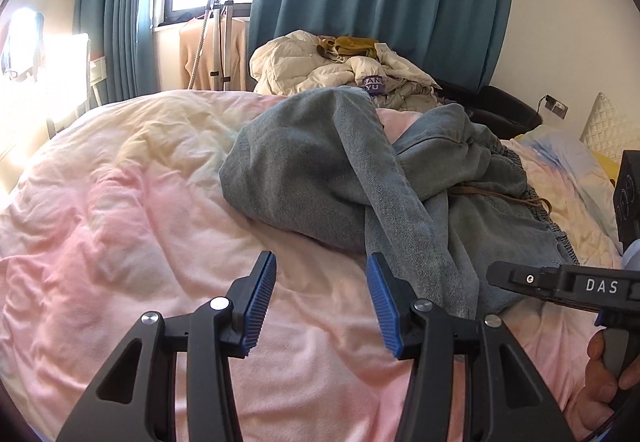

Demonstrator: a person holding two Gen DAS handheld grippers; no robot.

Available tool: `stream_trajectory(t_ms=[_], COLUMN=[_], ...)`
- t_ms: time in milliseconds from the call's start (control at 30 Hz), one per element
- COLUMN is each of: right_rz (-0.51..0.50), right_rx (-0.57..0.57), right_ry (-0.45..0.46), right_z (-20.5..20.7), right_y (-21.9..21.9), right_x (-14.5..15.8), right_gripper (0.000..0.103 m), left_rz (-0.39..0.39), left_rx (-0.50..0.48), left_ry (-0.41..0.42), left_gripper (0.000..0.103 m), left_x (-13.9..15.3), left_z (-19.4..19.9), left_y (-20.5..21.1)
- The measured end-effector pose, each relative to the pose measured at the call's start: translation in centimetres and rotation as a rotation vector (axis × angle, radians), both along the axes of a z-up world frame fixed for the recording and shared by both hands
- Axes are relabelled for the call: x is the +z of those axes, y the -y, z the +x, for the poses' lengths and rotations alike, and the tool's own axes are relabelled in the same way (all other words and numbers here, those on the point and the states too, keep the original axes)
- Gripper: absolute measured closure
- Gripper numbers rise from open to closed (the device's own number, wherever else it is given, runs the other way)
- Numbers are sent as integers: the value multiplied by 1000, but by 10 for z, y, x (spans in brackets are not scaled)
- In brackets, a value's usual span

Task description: Fold clothes

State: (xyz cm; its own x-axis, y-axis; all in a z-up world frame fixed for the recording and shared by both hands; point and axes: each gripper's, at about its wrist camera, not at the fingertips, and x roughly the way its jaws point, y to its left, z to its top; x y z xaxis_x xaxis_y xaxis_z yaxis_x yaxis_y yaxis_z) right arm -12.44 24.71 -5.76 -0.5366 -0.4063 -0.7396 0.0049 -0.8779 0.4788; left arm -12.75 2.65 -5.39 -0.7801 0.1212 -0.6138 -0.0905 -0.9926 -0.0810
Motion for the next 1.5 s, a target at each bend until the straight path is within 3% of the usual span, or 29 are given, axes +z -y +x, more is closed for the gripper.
stream_trajectory(t_ms=[167, 367, 500, 700, 900, 933, 1033, 1167, 1367, 1500], right_rz=[-107, -211, -261, -288, -300, -306, -300, -255, -140, -163], right_rx=[-79, -147, -164, -149, -172, -175, -173, -199, -227, -195], right_ry=[32, 1, 20, 53, 102, 111, 137, 135, 86, 62], right_z=[-8, -7, -6, -9, -31, -34, -45, -56, -54, -46], right_y=[-41, -78, -86, -87, -92, -93, -87, -77, -55, -49], right_x=[-8, 1, -6, -22, -48, -53, -68, -76, -73, -66], right_gripper=[76, 76, 76, 76, 76, 76, 76, 74, 73, 73], left_rz=[-122, -226, -297, -427, -556, -565, -561, -518, -425, -350], left_rx=[-36, -133, -120, -4, 104, 110, 126, 97, 75, 37], left_ry=[-28, 10, 93, 214, 273, 279, 292, 180, 41, -9], left_gripper=[54, 54, 55, 54, 58, 71, 95, 98, 98, 98], left_x=[26, 55, 46, 15, -12, -14, -15, 11, 61, 95], left_z=[-31, -119, -186, -274, -333, -337, -343, -319, -243, -183], left_y=[-30, -82, -111, -135, -141, -140, -137, -131, -106, -88])
